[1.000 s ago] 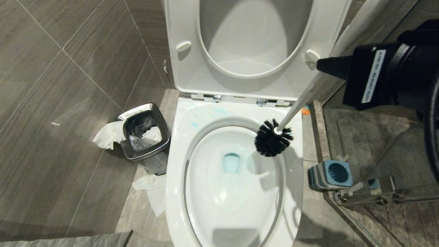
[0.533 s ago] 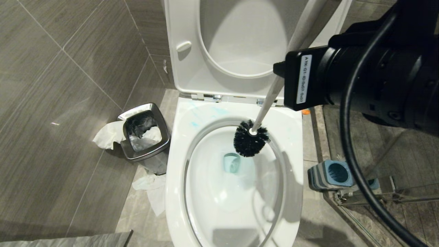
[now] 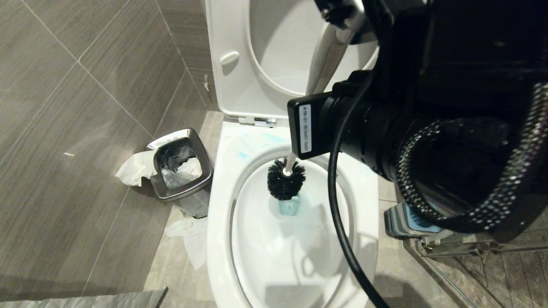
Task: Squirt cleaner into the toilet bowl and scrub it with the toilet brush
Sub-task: Scrub the toilet bowl
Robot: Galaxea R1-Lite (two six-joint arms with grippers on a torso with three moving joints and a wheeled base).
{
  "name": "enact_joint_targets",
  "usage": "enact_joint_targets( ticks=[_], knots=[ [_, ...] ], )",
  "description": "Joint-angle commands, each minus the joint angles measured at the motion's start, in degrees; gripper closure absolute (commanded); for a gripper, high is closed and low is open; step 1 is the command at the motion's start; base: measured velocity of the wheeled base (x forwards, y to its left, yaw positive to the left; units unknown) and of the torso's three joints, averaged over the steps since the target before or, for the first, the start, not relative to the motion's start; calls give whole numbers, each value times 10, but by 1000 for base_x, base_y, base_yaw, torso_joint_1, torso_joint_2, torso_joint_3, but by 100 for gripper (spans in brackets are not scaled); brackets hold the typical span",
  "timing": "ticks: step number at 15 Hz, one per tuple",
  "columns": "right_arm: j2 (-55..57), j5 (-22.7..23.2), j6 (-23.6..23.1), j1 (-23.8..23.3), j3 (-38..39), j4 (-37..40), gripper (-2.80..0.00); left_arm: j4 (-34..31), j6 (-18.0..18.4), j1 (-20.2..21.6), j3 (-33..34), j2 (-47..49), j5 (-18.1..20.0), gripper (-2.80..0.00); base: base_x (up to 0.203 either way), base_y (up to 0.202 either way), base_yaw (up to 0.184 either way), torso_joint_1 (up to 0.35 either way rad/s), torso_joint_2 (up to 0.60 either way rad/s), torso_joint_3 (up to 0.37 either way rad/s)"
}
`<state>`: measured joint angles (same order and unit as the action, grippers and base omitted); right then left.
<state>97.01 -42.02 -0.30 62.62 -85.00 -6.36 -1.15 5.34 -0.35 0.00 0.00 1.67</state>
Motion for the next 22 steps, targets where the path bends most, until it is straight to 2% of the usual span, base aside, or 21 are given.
enact_joint_targets(
  ticks=[1, 8, 11, 19, 22],
  knots=[
    [24, 0, 3, 0, 18, -5, 0, 0, 0, 0, 0, 0, 0, 0, 0, 0, 0, 0, 0, 0],
    [65, 14, 7, -45, 93, -85, 0, 0, -1, 0, 0, 0, 0, 0, 0, 0, 0, 0, 0, 0],
    [87, 22, 38, -62, 118, -98, 0, 0, -1, 0, 0, 0, 0, 0, 0, 0, 0, 0, 0, 0],
    [170, 20, 108, -73, 117, -103, 0, 0, 1, 0, 0, 0, 0, 0, 0, 0, 0, 0, 0, 0],
    [209, 19, 95, -104, 109, -154, 0, 0, 5, 0, 0, 0, 4, 0, 0, 0, 0, 0, 0, 0]
  ],
)
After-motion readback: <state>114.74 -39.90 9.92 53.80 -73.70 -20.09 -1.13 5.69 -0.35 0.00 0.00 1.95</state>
